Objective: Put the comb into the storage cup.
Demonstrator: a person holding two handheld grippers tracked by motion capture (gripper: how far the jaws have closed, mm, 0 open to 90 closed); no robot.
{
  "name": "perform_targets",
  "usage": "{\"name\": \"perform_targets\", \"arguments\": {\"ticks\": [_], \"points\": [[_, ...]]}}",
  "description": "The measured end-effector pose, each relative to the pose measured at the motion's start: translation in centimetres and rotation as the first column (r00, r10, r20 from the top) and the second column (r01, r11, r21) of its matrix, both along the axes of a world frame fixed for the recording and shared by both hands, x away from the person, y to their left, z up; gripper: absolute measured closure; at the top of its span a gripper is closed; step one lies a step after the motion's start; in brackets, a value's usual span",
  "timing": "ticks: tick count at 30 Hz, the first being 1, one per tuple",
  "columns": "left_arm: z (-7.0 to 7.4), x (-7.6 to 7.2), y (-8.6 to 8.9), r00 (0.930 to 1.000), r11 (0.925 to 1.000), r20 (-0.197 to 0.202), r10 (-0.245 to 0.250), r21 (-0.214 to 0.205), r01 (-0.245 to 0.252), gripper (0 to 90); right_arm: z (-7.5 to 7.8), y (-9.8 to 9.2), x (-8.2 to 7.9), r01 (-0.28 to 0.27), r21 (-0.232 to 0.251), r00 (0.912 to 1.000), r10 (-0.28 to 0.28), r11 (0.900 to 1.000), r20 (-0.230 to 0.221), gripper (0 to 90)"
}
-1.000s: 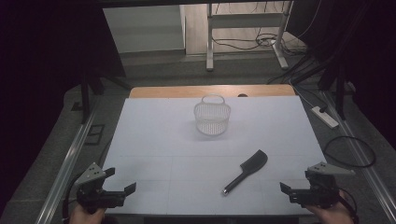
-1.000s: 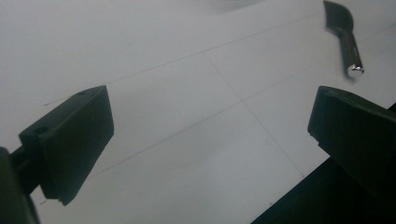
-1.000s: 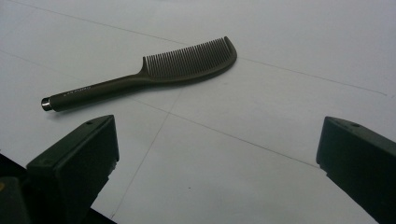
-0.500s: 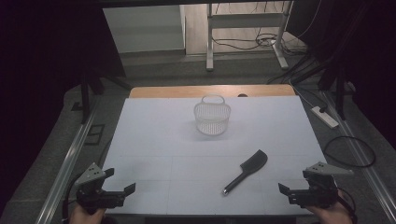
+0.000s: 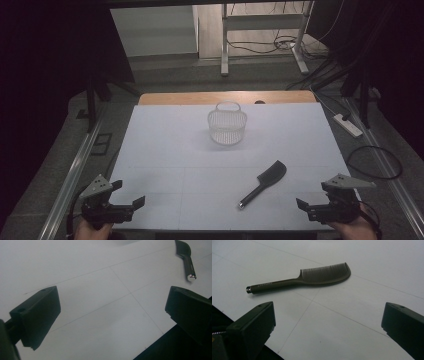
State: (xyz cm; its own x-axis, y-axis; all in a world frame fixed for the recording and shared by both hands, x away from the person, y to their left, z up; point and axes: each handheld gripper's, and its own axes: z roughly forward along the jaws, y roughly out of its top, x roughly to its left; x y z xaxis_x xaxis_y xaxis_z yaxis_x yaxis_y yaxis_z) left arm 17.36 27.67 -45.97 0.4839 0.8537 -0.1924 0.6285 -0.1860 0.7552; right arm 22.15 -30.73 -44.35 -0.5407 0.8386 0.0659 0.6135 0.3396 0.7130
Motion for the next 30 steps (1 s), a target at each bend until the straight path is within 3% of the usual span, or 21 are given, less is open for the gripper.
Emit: {"name": "perform_targets", "arguments": {"ticks": [21,24,30], "points": [[0.0,0.0,0.1,1.0000,0.9999,-0.004,0.005,-0.011,-0.005,1.0,0.1,1.3,1.1,-0.098,0.044,0.9948,0.099,0.9942,-0.022,0.0],[0.0,0.0,0.1,1.0000,0.9999,-0.003,0.005,-0.011,-0.005,1.0,0.1,1.7,1.4,-0.100,0.078,0.9930,0.105,0.9919,-0.054,0.0],[0.0,0.1,0.1,1.0000,1.0000,-0.004,0.003,-0.009,-0.003,1.1,0.1,2.6,1.9,-0.129,0.061,0.9908,0.131,0.9898,-0.036,0.0]]}}
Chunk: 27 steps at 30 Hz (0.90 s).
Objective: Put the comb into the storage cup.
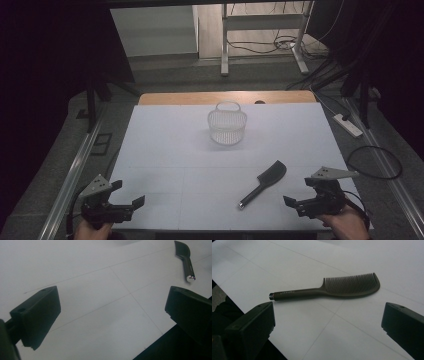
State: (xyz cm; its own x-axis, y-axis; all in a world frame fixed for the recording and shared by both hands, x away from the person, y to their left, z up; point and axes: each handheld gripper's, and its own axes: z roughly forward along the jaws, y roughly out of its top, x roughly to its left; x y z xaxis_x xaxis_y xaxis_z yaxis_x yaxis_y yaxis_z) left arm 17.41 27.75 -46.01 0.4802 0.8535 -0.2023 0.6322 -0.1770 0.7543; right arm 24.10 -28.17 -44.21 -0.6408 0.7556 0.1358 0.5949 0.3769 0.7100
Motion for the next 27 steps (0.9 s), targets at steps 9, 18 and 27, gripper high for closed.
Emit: {"name": "perform_targets", "arguments": {"ticks": [9,18,27], "points": [[0.0,0.0,0.0,1.0000,1.0000,-0.001,0.000,0.000,0.000,1.1,0.1,1.3,0.5,-0.018,-0.031,0.9998,0.018,0.9994,-0.001,0.0],[0.0,0.0,0.0,1.0000,1.0000,-0.004,0.002,-0.003,-0.002,1.1,0.1,2.2,1.0,-0.039,-0.062,0.9992,0.038,0.9973,-0.008,0.0],[0.0,0.1,-0.1,0.9999,1.0000,-0.011,-0.002,0.003,0.002,1.2,-0.3,3.3,1.9,-0.073,-0.091,0.9972,0.071,0.9932,-0.024,0.0]]}}
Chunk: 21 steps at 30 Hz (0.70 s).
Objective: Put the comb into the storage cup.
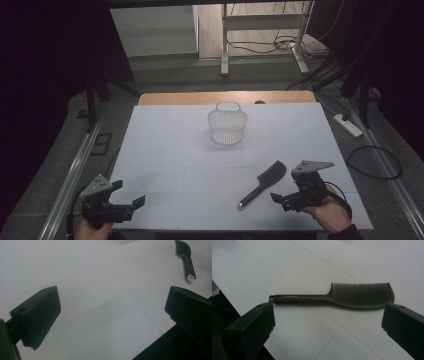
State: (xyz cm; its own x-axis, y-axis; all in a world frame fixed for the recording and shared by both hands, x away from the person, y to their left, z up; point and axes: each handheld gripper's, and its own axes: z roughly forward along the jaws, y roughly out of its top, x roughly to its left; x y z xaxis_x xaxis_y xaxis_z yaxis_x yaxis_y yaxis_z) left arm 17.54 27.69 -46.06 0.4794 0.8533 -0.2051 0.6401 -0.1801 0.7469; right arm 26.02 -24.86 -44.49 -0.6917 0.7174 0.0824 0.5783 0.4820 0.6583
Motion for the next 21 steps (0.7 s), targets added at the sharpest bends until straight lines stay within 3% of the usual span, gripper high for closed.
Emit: {"name": "perform_targets", "arguments": {"ticks": [12,21], "points": [[0.0,0.1,-0.2,0.9998,0.9997,-0.013,-0.017,0.020,0.017,1.8,-0.2,1.5,0.9,-0.022,-0.006,0.9993,0.022,0.9997,-0.032,0.0],[-0.1,0.3,-0.3,0.9992,0.9993,-0.024,-0.030,0.020,0.031,2.4,-0.3,2.6,1.4,-0.056,-0.015,0.9981,0.056,0.9983,-0.027,0.0]]}}
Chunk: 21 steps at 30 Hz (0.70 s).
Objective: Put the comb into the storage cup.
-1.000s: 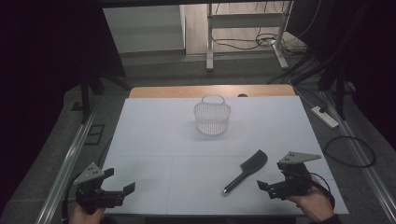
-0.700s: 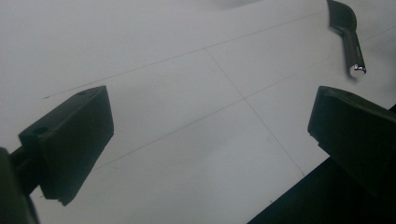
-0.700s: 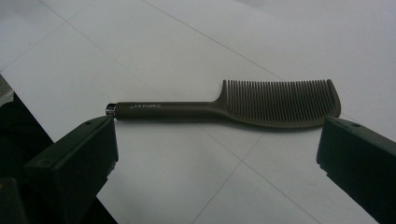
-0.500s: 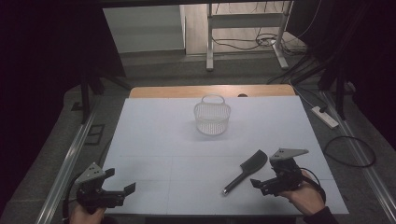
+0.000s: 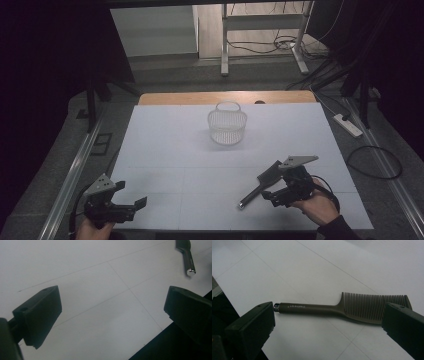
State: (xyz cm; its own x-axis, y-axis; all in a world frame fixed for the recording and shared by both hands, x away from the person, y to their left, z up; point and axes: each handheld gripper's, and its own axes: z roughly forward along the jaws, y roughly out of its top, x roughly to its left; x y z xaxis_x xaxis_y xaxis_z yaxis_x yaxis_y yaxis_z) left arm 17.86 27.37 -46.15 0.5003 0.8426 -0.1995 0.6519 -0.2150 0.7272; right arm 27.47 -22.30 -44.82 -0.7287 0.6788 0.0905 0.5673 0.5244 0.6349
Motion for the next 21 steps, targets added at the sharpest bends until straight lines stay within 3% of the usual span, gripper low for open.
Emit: {"name": "perform_targets", "arguments": {"ticks": [15,21], "points": [[0.0,0.1,-0.3,0.9998,0.9997,-0.008,-0.017,0.017,0.017,3.0,-0.4,2.1,1.0,-0.029,-0.050,0.9990,0.027,0.9984,-0.035,0.0],[-0.1,0.2,-0.2,0.9997,0.9997,-0.014,-0.018,0.013,0.018,2.3,-0.5,3.1,1.5,-0.043,-0.046,0.9977,0.040,0.9980,-0.054,0.0]]}}
